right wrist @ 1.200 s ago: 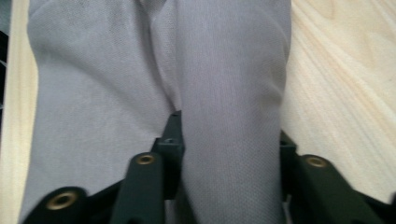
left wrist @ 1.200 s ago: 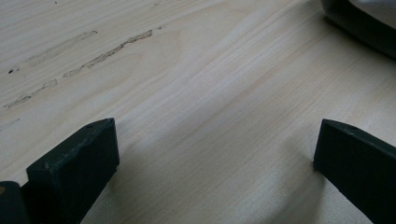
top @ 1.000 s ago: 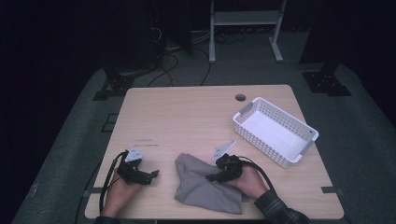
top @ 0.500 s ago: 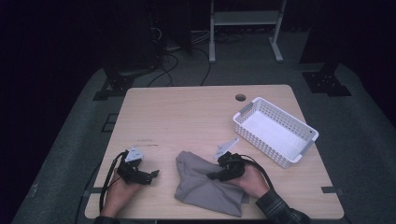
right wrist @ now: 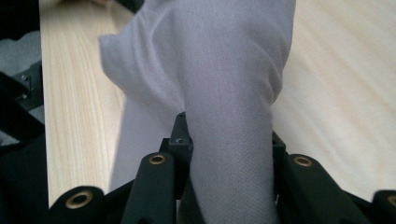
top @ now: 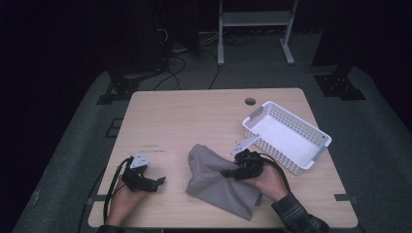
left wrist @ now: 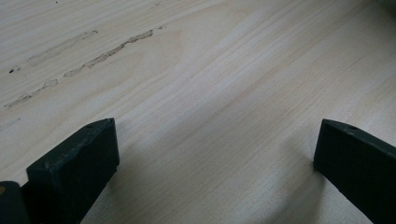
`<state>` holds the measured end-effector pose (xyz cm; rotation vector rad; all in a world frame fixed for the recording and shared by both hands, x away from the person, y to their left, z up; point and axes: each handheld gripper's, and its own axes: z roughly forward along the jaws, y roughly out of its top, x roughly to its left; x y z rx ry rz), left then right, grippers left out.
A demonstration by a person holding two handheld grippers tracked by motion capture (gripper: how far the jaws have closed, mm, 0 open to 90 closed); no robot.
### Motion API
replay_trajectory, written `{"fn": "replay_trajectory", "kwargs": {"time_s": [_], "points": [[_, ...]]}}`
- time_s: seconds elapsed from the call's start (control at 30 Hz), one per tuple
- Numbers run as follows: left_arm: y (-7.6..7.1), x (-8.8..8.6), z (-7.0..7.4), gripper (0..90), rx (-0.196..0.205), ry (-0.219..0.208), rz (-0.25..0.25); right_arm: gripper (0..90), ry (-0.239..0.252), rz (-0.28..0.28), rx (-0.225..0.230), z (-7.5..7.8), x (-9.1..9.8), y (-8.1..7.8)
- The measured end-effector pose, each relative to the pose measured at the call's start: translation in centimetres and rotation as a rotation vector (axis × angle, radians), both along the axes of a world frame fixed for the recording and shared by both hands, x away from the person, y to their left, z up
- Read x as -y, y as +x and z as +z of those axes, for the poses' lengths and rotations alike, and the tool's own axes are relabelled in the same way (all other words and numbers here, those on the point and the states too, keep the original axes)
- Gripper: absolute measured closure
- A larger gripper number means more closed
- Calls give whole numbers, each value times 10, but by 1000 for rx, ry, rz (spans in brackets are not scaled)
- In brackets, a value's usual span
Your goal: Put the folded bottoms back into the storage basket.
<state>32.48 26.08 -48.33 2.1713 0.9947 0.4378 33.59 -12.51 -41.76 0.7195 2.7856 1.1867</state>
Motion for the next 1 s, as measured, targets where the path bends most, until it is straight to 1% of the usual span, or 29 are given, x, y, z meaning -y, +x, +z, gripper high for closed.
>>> {"fn": "replay_trajectory", "kwargs": {"time_s": [0.07, 0.13, 0.17, 0.2, 0.27, 0.3, 0.33, 0.37, 0.53, 0.57, 0.7, 0.73, 0.77, 0.87, 0.93, 1.0], "points": [[0, 0, 0, 0, 0, 0, 0, 669, 6, -6, 3, 2, 3, 1], [0, 0, 0, 0, 0, 0, 0, 668, 17, -25, 20, 11, 10, 1], [0, 0, 0, 0, 0, 0, 0, 668, 17, -25, 20, 11, 10, 1], [0, 0, 0, 0, 1, 0, -1, 668, 23, -40, 31, 17, 15, 1], [0, 0, 0, 0, 1, 1, -1, 668, 26, -47, 35, 20, 17, 1], [0, 0, 0, 0, 1, 0, -1, 668, 30, -56, 42, 25, 21, 0], [0, 0, 0, 0, 1, 0, -1, 668, 30, -56, 42, 25, 21, 0], [0, 0, 0, 0, 1, 1, -1, 668, 36, -67, 50, 29, 24, 1], [0, 0, 0, 0, 0, 0, 0, 668, 43, -89, 62, 37, 32, 3], [0, 0, 0, 0, 1, -1, 1, 668, 43, -101, 68, 41, 35, 4], [0, 0, 0, 0, -1, 3, -2, 668, 49, -116, 72, 47, 40, 5], [0, 0, 0, 0, -1, 2, -2, 668, 53, -131, 77, 51, 43, 7], [0, 0, 0, 0, -1, 2, -2, 668, 53, -131, 77, 51, 43, 7], [0, 0, 0, 0, -1, 3, 1, 668, 54, -149, 87, 58, 49, 9], [0, 0, 0, 0, -2, 4, 0, 668, 50, -169, 99, 66, 56, 11], [0, 0, 0, 0, -2, 4, 0, 667, 52, -173, 107, 68, 58, 11]]}}
